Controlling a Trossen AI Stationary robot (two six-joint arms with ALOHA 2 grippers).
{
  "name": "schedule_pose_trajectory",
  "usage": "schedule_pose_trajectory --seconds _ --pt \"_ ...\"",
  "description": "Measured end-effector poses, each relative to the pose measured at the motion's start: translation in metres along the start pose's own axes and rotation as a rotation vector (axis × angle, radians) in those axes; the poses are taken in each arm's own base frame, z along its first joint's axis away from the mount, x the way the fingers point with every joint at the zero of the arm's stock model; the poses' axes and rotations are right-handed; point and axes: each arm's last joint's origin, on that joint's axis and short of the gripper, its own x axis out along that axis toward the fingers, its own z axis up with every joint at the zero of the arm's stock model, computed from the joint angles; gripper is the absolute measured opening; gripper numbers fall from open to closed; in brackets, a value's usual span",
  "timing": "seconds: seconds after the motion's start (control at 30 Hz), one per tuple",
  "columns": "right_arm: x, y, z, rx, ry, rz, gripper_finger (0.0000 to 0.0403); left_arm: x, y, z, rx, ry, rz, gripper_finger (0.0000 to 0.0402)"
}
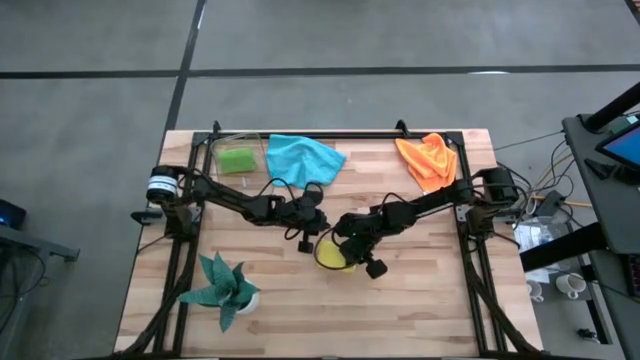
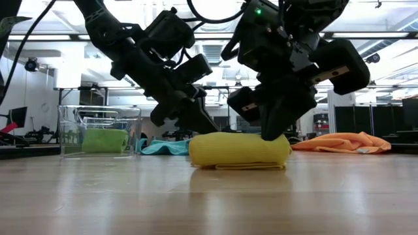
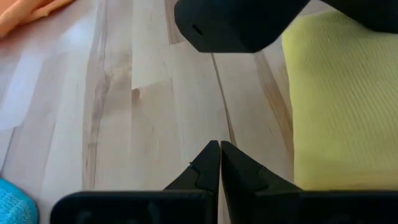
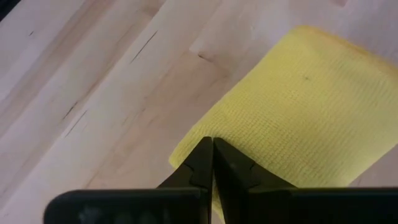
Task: Roll microfiber towels into tight, uniform cylinder then place into a basket
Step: Roll the yellow microfiber towel
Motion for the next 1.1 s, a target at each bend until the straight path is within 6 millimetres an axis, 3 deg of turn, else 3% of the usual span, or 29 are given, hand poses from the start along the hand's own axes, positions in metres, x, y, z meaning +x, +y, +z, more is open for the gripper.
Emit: schedule_pose_trajectory --seconds 0.73,0.93,1.1 --pt "-0.023 0.007 0.010 -0.022 -0.010 -0.094 0.0009 -0.025 0.004 0.007 0.007 0.011 0.011 0.0000" --pt "-0.022 0.013 0.018 0.118 0.064 -0.420 0.0009 -0.057 0.011 0.019 0.025 0.005 0.092 0.0000" --pt "-0.024 0.018 0.031 0.291 0.007 -0.471 0.0009 -0.096 0.016 0.027 -0.015 -0.154 0.141 0.0000"
